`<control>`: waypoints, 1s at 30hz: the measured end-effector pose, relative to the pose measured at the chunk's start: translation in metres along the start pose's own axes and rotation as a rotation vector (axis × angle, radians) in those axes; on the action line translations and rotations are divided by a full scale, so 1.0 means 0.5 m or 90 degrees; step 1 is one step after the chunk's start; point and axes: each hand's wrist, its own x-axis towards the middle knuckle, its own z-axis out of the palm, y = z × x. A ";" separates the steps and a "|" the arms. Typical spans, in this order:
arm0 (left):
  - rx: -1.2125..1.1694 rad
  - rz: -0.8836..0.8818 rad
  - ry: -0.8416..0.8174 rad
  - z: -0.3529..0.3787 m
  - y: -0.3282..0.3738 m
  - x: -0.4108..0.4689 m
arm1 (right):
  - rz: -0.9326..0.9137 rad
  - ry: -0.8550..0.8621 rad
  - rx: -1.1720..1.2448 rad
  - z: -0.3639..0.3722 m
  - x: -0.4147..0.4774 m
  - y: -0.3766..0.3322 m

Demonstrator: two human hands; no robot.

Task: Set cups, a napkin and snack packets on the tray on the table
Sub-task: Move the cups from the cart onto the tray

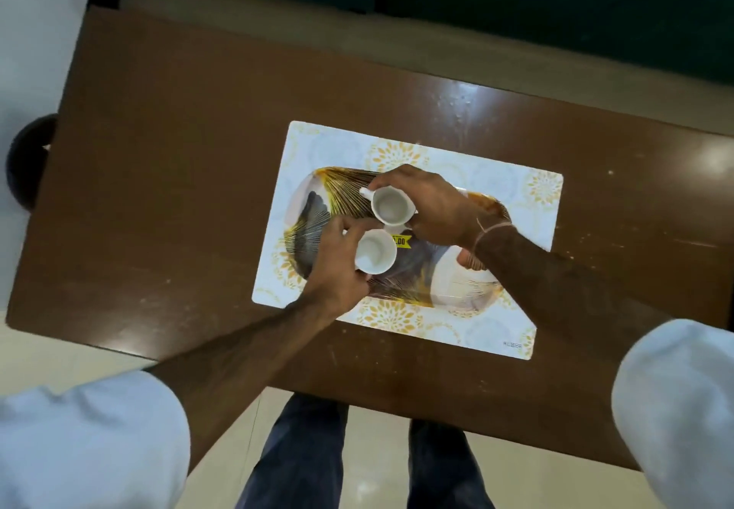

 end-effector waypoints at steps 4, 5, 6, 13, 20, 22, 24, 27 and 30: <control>-0.050 0.034 0.028 0.004 -0.012 -0.014 | -0.029 -0.042 -0.030 0.005 0.025 -0.003; -0.060 0.038 0.033 0.008 -0.012 -0.014 | -0.032 -0.047 -0.033 0.003 0.029 -0.003; -0.071 0.036 0.035 0.015 -0.014 -0.015 | -0.033 -0.052 -0.035 0.002 0.034 -0.002; -0.096 0.032 0.050 0.058 0.001 -0.015 | -0.062 -0.087 -0.089 0.000 0.026 0.011; -0.064 0.073 0.097 0.033 0.011 -0.030 | -0.039 -0.094 -0.076 -0.001 0.006 0.014; -0.051 0.084 0.131 0.009 0.021 -0.029 | -0.017 -0.054 -0.065 -0.005 -0.007 0.014; -0.025 0.079 0.155 -0.015 0.032 -0.017 | 0.010 -0.011 -0.061 -0.012 -0.020 0.015; 0.015 0.086 0.145 -0.032 0.068 0.019 | 0.060 0.046 -0.050 -0.029 -0.059 0.027; 0.067 0.093 0.100 -0.019 0.122 0.069 | 0.133 0.128 -0.048 -0.049 -0.109 0.055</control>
